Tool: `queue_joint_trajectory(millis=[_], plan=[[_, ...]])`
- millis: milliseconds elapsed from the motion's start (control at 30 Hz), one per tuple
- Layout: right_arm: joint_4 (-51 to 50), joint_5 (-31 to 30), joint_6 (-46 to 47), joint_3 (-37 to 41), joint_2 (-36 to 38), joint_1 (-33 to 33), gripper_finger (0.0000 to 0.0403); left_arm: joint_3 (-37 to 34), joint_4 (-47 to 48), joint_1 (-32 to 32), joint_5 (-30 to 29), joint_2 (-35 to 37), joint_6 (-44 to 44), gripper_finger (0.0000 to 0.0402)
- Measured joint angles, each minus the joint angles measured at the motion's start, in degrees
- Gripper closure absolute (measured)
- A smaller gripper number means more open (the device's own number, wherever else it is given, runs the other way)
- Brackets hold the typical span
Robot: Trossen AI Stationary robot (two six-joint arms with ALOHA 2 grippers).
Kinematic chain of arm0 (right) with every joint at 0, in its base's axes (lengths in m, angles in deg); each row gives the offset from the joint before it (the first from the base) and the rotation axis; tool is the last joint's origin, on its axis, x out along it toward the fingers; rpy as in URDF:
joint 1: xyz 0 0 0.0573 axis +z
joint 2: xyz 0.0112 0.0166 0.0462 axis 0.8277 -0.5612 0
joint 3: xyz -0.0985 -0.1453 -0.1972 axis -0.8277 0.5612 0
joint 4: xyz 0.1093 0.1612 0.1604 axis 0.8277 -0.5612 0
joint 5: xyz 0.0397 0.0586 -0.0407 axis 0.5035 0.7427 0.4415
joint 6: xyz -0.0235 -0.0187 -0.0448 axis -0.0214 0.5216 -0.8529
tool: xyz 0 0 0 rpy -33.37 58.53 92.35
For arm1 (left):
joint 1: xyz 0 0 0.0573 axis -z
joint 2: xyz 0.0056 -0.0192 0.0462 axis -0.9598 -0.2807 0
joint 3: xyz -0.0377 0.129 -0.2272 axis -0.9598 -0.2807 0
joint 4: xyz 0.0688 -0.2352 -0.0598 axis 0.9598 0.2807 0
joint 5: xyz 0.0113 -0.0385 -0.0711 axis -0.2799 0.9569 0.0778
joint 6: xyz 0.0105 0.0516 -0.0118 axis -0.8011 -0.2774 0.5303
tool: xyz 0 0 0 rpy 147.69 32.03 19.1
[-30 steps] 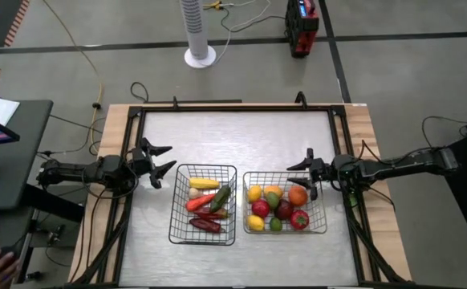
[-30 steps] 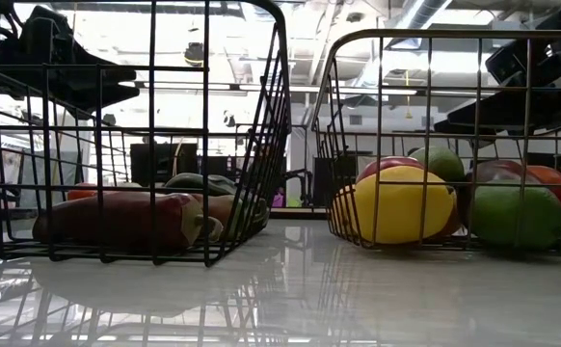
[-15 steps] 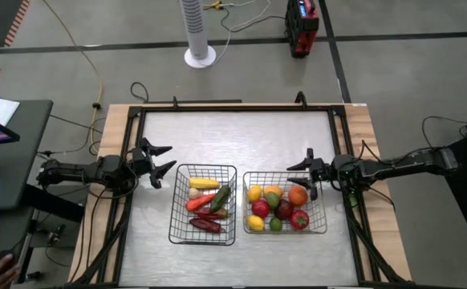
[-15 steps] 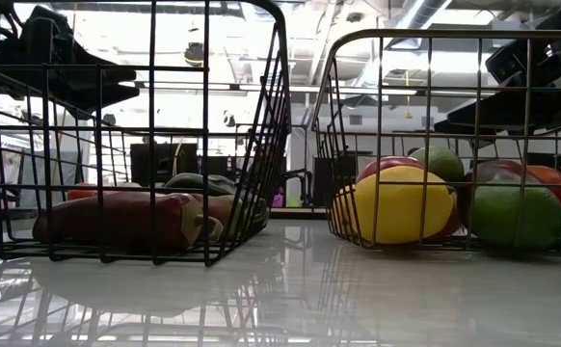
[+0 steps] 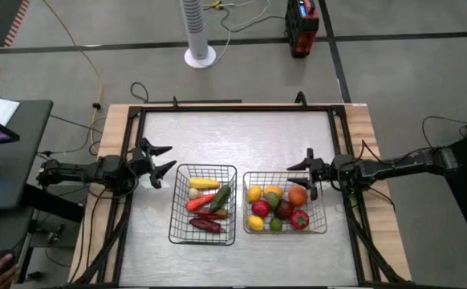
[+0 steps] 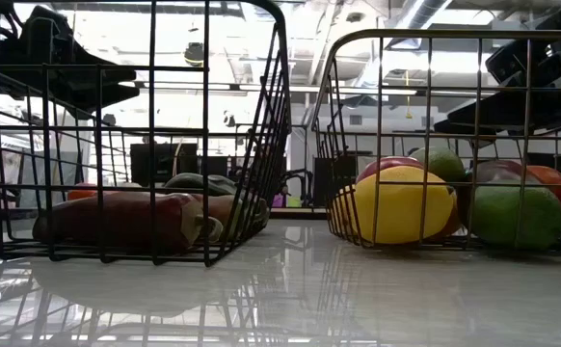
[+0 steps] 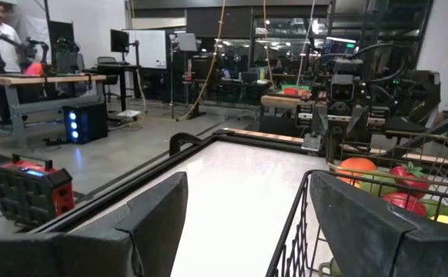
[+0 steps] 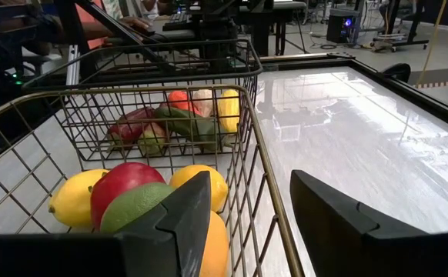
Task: Sort produce into baskets
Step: Return to Home Position
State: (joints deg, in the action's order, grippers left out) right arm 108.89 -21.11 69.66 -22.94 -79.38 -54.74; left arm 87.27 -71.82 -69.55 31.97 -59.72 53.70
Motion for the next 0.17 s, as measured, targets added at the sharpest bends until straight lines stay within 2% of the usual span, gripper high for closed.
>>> queue_joint_trajectory(millis=[167], plan=[[0.0, 0.0, 0.0, 0.0, 0.0, 0.0, 0.0196, 0.0, 0.0, 0.0, 0.0, 0.0, 0.0, 0.0139]])
